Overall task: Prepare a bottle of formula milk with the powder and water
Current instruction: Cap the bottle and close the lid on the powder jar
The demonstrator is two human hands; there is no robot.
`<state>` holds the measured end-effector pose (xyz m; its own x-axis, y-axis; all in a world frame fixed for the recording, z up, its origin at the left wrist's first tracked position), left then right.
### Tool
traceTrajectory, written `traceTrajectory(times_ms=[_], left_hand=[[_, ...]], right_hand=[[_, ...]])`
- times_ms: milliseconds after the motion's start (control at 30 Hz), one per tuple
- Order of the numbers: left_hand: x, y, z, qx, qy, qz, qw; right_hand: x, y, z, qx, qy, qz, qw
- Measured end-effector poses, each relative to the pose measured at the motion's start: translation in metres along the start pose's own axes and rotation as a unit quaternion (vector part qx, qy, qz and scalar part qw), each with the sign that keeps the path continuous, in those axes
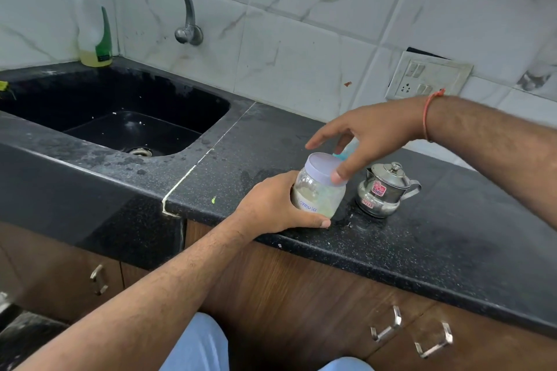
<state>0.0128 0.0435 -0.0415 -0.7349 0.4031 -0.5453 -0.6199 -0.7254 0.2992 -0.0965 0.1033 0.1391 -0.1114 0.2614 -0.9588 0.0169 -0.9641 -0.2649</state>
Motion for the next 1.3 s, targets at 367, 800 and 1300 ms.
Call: traceTrajectory(times_ms=[367, 800, 1300], left_hand=[[0.001, 0.0, -0.001, -0.003, -0.006, 0.0, 1.0], [0.002, 0.0, -0.001, 0.005, -0.005, -0.001, 1.0], [0.001, 0.0, -0.001, 0.001, 0.005, 0.009, 1.0]], right_hand=[[0.009, 0.003, 0.0, 0.02, -0.113, 0.042, 0.993], [0.014, 0.007, 0.006, 0.041, -0.169, 0.115, 0.978], [0.014, 0.003, -0.007, -0.014, -0.062, 0.032, 0.997]])
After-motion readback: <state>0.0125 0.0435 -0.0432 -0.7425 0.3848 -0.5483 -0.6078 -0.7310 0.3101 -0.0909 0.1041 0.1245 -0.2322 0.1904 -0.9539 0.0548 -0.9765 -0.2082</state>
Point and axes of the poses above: each hand's wrist, its own y-axis towards the middle knuckle, its own x-axis out of the palm, z = x × y, the point moved 5 cm from there along y, towards the middle knuckle, and after that the axes turned 9 degrees about z, right-handed, at the moved point
